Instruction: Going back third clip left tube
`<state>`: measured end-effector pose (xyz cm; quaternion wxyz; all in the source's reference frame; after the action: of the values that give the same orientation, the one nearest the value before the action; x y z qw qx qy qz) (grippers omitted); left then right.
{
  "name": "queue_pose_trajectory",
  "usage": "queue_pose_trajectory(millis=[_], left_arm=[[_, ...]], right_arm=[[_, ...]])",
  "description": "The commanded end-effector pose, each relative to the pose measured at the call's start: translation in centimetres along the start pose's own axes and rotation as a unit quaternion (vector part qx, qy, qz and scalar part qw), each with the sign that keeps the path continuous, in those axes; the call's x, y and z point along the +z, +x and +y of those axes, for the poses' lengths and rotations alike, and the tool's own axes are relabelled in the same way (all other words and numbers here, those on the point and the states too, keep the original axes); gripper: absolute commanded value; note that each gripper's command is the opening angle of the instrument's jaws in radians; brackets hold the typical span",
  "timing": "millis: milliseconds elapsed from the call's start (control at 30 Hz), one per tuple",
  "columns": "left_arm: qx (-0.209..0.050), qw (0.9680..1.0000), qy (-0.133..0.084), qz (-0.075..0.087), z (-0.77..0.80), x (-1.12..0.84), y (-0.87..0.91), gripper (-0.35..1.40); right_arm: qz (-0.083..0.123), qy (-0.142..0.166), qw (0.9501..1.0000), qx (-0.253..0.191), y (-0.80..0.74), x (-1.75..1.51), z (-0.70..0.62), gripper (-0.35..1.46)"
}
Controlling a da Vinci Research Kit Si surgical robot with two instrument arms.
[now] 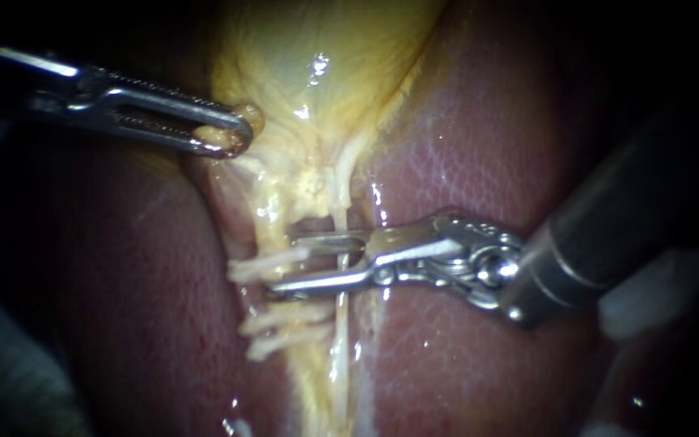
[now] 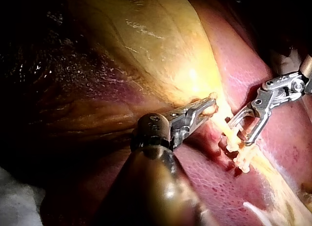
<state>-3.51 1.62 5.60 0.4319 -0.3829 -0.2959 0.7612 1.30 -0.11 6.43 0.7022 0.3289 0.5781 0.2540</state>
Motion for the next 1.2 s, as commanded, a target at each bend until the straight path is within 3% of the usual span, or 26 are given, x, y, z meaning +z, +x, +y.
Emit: queue_pose_trajectory(millis=[33,200,333,533,833,1200], left_arm=[[0.000,1.0000,0.000,0.000,0.00,-0.01,0.00,-0.35],[0.000,1.0000,0.000,0.000,-0.01,-0.01,0.00,-0.35],[0.000,1.0000,0.001,0.001,-0.02,-0.01,0.00,-0.35],[0.000,1.0000,0.001,0.001,-0.03,-0.01,0.00,-0.35],[0.001,1.0000,0.002,0.001,-0.03,0.02,-0.01,-0.35],[0.005,1.0000,0.007,0.004,-0.14,0.32,-0.11,-0.35]], right_arm=[[-0.004,-0.003,0.9997,-0.022,0.05,-0.07,-0.07,0.50],[-0.046,-0.021,0.9920,-0.116,0.29,-0.49,-0.37,0.50],[-0.073,-0.034,0.9830,-0.165,0.38,-0.79,-0.50,0.50],[-0.078,-0.045,0.9757,-0.200,0.47,-1.11,-0.52,0.50],[-0.079,-0.034,0.9728,-0.215,0.47,-1.23,-0.54,0.50],[-0.080,-0.025,0.9703,-0.227,0.45,-1.32,-0.56,0.50]])
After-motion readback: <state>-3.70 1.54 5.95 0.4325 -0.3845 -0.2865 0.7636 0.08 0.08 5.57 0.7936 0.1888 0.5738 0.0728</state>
